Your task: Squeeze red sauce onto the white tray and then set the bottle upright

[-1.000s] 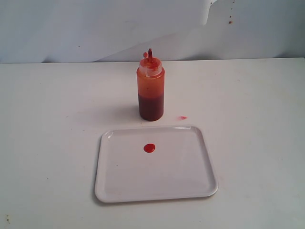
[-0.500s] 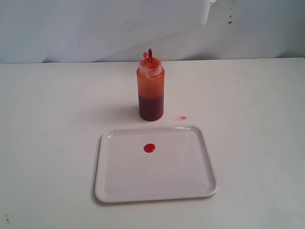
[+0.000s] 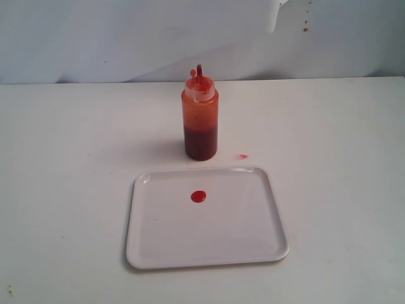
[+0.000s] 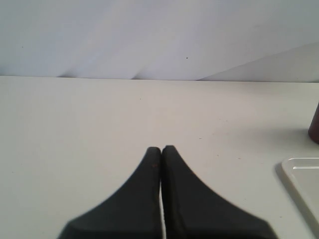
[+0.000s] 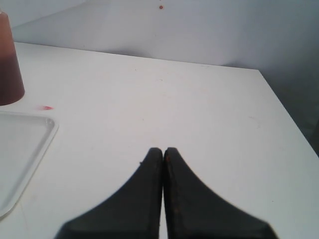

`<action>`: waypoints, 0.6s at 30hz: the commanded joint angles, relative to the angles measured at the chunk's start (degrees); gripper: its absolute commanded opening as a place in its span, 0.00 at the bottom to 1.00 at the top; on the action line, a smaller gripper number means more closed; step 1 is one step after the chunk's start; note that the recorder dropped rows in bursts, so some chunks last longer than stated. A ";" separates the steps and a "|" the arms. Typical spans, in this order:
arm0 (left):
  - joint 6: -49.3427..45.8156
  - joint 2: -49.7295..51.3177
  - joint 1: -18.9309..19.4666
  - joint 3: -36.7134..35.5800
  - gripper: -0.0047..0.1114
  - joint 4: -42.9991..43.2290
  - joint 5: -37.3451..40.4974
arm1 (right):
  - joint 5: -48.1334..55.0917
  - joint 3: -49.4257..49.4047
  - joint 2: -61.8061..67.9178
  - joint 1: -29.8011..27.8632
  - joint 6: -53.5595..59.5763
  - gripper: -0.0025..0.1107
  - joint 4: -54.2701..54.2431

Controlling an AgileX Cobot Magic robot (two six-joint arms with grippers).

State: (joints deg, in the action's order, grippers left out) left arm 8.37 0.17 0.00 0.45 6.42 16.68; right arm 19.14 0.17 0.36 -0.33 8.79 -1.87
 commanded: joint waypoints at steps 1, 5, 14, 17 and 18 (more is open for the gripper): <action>0.52 -0.17 0.09 -0.45 0.04 0.13 -0.26 | -0.02 -0.17 -0.36 -0.24 0.06 0.02 -0.24; 0.52 -0.17 0.09 -0.45 0.04 -0.10 -0.26 | -0.02 -0.17 -0.36 -0.24 0.06 0.02 -0.24; 0.52 -0.17 0.09 -0.45 0.04 -5.05 -0.15 | -0.02 -0.17 -0.36 -0.24 -0.06 0.02 -0.24; 0.52 -0.17 0.09 -0.45 0.04 -5.04 -0.28 | -0.02 -0.17 -0.36 -0.24 -0.06 0.02 -0.24; 0.52 -0.17 0.09 -0.45 0.04 -5.04 -0.28 | -0.02 -0.17 -0.36 -0.24 -0.06 0.02 -0.24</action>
